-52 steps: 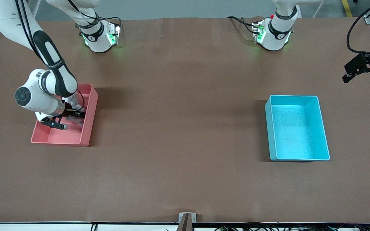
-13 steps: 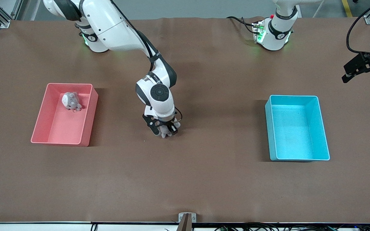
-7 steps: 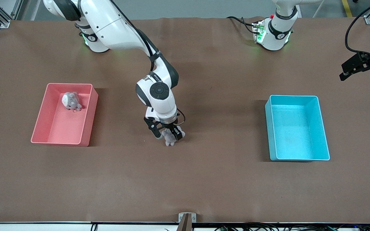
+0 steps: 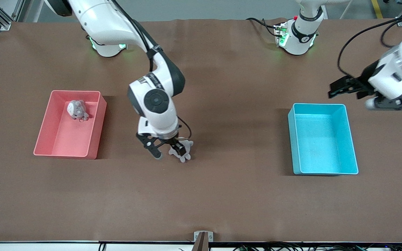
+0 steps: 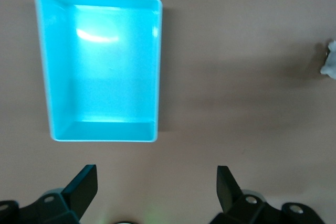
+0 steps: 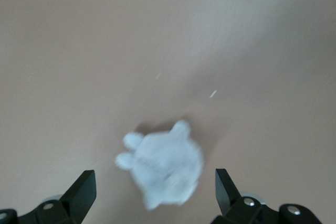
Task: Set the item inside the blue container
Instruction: 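Open the right gripper to set the grey plush on the table, then reach the left gripper to the plush while the right gripper grasps the keychain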
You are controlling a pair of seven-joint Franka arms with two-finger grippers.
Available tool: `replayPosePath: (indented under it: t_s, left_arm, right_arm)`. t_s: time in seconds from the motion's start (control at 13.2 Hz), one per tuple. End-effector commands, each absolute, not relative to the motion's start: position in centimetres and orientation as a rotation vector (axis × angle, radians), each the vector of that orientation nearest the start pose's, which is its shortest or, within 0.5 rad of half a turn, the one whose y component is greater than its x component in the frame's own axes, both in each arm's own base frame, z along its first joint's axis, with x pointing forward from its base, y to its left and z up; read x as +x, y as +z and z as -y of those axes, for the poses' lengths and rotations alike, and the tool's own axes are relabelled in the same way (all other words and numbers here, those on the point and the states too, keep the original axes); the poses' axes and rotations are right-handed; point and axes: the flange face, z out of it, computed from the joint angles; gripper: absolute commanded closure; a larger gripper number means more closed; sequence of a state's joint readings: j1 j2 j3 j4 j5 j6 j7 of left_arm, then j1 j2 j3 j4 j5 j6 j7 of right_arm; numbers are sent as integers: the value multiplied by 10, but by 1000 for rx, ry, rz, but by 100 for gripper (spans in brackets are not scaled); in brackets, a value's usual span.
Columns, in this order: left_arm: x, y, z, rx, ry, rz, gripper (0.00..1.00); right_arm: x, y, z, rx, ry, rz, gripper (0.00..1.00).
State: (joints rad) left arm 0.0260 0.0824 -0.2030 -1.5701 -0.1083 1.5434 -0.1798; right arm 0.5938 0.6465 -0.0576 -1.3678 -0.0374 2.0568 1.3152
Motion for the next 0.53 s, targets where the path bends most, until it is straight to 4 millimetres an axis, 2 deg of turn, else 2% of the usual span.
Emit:
replayPosePath:
  t_s: [0.0,0.23,0.38,0.45]
  left_arm:
    - [568,550,158,-3247,302,25,0]
    - [567,506,234,-3238,326,144,0]
    - [559,480,291,-3245,292,258,0]
    - [559,468,317,-3258,262,339,0]
  right_arm:
    - [636,376,-298,-3036,-58,-909,0]
    - [641,389,-184,-3088,25,-635,0]
    - [642,389,-101,-3095,59,-629,0]
    - [637,392,-75,-3115,63,-536,0]
